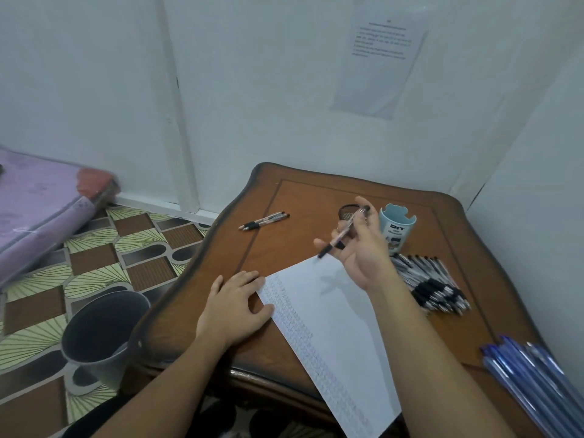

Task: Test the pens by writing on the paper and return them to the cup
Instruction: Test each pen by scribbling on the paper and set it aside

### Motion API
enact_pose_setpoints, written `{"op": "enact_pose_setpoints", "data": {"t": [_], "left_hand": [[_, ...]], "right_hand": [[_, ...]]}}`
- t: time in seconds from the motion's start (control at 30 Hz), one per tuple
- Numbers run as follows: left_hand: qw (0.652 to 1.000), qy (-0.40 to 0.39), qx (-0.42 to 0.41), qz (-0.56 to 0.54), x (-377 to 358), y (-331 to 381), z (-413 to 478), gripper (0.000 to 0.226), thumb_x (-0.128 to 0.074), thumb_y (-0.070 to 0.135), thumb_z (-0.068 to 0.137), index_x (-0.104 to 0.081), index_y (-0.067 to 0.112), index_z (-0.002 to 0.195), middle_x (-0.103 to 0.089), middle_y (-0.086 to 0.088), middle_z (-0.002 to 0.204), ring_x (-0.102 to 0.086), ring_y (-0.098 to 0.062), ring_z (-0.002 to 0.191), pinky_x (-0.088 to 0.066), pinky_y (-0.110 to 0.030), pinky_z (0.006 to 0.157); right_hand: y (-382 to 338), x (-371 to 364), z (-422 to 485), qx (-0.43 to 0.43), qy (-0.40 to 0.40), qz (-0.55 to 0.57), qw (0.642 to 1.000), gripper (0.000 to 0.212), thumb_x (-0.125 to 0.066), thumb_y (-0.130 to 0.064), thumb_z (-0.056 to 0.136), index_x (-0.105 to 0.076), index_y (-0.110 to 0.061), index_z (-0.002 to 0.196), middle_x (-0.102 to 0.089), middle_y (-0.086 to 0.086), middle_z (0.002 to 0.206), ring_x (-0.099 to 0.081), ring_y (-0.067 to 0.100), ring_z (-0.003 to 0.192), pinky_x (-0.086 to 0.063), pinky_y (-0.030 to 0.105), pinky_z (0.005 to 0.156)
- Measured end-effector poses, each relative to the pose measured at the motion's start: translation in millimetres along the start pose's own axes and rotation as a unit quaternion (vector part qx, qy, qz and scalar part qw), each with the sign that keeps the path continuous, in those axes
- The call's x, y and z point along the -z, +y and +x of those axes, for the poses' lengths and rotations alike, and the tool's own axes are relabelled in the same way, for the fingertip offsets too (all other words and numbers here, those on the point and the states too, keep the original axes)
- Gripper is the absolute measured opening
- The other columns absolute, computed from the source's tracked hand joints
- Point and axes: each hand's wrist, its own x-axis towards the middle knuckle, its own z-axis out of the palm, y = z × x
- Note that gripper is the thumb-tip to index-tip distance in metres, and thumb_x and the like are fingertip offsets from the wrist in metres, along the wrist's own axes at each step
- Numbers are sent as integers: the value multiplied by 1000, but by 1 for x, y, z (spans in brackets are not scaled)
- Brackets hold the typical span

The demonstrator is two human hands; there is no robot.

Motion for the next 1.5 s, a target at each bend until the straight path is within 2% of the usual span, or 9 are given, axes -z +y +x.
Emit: {"op": "enact_pose_setpoints", "data": {"t": [0.13,0.23,0.4,0.5,0.63,0.77,0.93,1.1,1.5], "left_hand": [[1000,1,-1,-1,0,0,0,89,-18,77,66,-43,38,142,-33,19,152,-19,-2,144,-1,-39,119],[1000,2,-3,1,1,0,0,89,-18,77,66,-43,38,142,-32,20,152,-19,-2,144,-1,-39,119],[1000,4,-3,-2,0,0,1,90,-19,77,66,-44,37,142,-34,19,152,-20,-2,144,-1,-39,119],[1000,6,-3,-7,-1,-1,0,90,-20,77,66,-44,36,142,-34,18,152,-20,-2,143,-1,-39,119],[1000,7,-3,-8,-1,-2,0,82,-28,75,71,-46,36,141,-35,18,151,-22,-1,142,-1,-39,119],[1000,8,0,-7,-3,-2,0,78,-32,72,73,-46,36,141,-36,18,151,-22,-1,142,-1,-39,119],[1000,14,-3,-10,-3,-2,0,76,-35,70,74,-48,35,140,-37,17,150,-24,-2,141,-2,-40,119],[1000,24,-2,-16,-6,-4,1,74,-38,68,74,-50,35,139,-39,17,149,-26,-2,141,-3,-40,119],[1000,21,-3,-13,-7,-4,2,72,-40,67,76,-49,34,139,-38,16,150,-25,-2,141,-4,-41,120]], "right_hand": [[4,4,-14,-10,15,-61,998,36,-32,-27,109,-49,-49,131,-43,0,69,-32,10,52,-28,21,43],[9,10,-23,1,16,-145,989,18,-42,-28,106,-56,-33,117,-40,0,69,-24,10,50,-18,17,43],[18,23,-35,29,18,-160,987,7,-51,-12,101,-54,-13,107,-34,0,54,-29,14,45,-24,21,40],[21,33,-42,-18,11,-122,992,43,-32,-27,107,-65,-1,103,-52,6,57,-52,17,59,-39,29,60],[28,44,-59,-78,26,-197,977,75,-18,-56,101,-72,-5,101,-59,11,61,-53,16,56,-36,28,56],[45,53,-75,-75,2,-250,965,60,-36,-47,97,-73,0,103,-74,21,88,-68,21,72,-46,24,52],[55,59,-85,-85,-42,-256,962,11,-67,-6,90,-63,-2,80,-61,8,67,-53,10,57,-40,18,50],[61,61,-89,-79,-56,-314,945,27,-58,6,91,-75,-9,78,-71,12,78,-66,18,78,-55,27,73],[65,62,-100,-40,-57,-432,899,18,-67,0,82,-74,-12,71,-67,-5,63,-54,2,62,-40,15,57]]}}
